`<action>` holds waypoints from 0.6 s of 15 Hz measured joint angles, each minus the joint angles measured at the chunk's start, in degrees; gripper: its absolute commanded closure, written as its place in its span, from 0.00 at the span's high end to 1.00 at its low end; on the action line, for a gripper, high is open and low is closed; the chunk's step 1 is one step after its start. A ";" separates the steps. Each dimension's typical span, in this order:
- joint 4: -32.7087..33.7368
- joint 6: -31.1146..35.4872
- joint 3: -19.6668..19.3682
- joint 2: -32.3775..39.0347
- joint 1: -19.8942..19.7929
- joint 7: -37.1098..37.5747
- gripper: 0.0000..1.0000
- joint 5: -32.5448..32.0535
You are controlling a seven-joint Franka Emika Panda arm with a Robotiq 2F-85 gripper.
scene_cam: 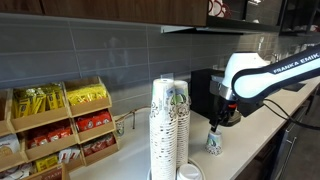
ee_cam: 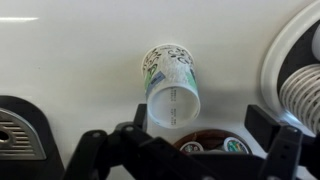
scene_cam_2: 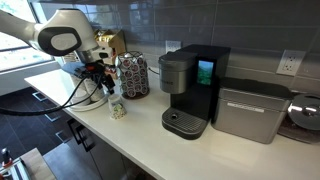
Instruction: Put the paper cup on the pile on the right
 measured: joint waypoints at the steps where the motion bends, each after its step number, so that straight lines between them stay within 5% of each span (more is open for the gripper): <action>1: -0.01 1.01 -0.03 0.73 0.00 -0.11 1.00 -0.04; 9: 0.28 4.32 -0.18 5.54 -0.94 -0.52 1.00 -3.03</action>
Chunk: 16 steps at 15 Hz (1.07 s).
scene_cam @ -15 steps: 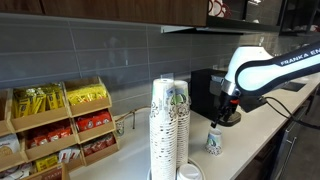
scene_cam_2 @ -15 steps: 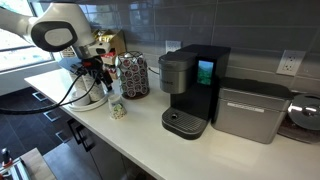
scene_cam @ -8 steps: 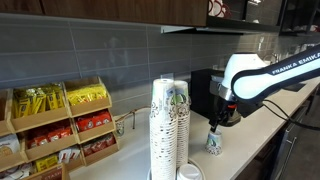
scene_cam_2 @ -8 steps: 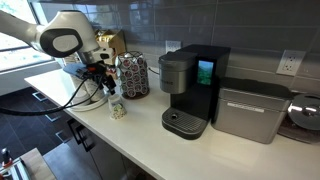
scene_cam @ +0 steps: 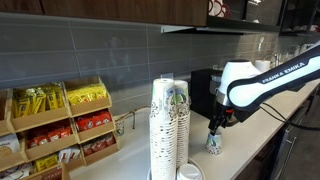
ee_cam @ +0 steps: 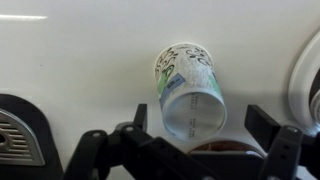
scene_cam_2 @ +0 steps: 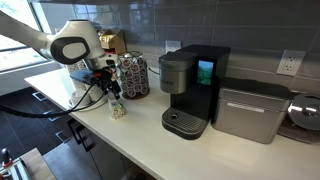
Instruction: Put the paper cup on the pile on the right
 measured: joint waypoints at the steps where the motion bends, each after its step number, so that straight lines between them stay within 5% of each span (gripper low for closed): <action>1: 0.11 0.07 -0.05 0.29 -0.22 0.00 1.00 -0.34; 7: 0.29 0.29 -0.11 1.29 -0.41 0.00 1.00 -0.57; 9: 0.30 0.29 -0.11 1.57 -0.41 0.00 0.73 -0.57; 13: 0.30 0.29 -0.11 2.06 -0.35 0.00 0.42 -0.45; 16: 0.45 0.30 -0.11 2.16 -0.30 0.00 0.39 -0.44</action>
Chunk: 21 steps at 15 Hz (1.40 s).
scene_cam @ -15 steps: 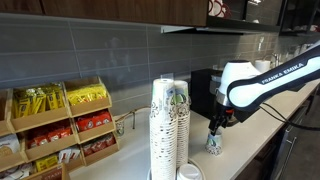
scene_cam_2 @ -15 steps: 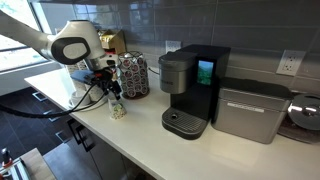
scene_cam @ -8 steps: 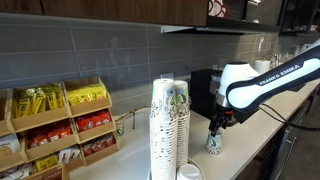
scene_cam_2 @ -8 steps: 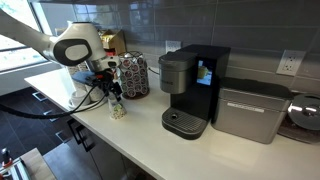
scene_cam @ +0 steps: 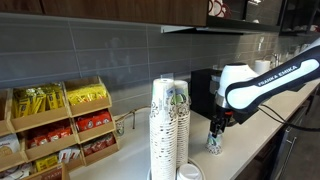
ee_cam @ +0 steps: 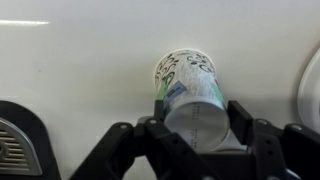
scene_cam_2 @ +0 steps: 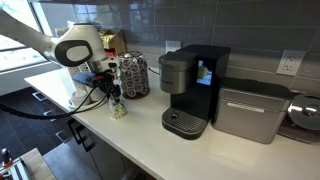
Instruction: Put the paper cup on the pile on the right
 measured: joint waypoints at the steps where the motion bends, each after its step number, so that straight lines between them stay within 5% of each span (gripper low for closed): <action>1: 0.02 0.00 0.00 0.02 0.00 0.00 0.39 0.06; 8: 1.93 -1.91 0.11 -2.38 0.83 -1.61 0.39 0.06; 13: 7.93 -15.69 1.14 -11.55 3.47 -7.22 0.39 -0.11; 14: 9.30 -18.55 1.38 -13.40 4.12 -8.52 0.64 -0.14; 18: 12.31 -24.16 1.97 -18.09 5.83 -10.80 0.64 -0.16; 19: 12.26 -24.20 1.97 -18.27 5.83 -10.93 0.39 -0.16; 21: 12.27 -24.18 1.97 -17.88 5.83 -11.01 0.39 -0.16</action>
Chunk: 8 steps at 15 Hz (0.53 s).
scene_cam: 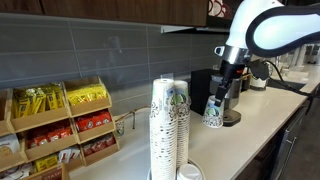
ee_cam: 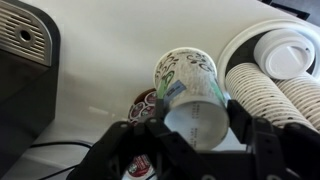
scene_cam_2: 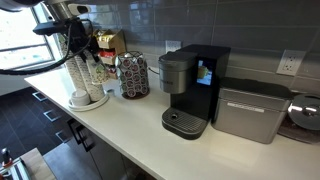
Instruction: Put the paper cup on the pile on the right
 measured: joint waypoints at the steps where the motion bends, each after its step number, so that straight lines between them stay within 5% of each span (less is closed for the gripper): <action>1: 0.11 0.11 0.00 0.09 0.04 0.00 0.39 0.00; 8: 9.38 -1.97 -0.23 -2.03 3.09 -5.62 0.39 0.19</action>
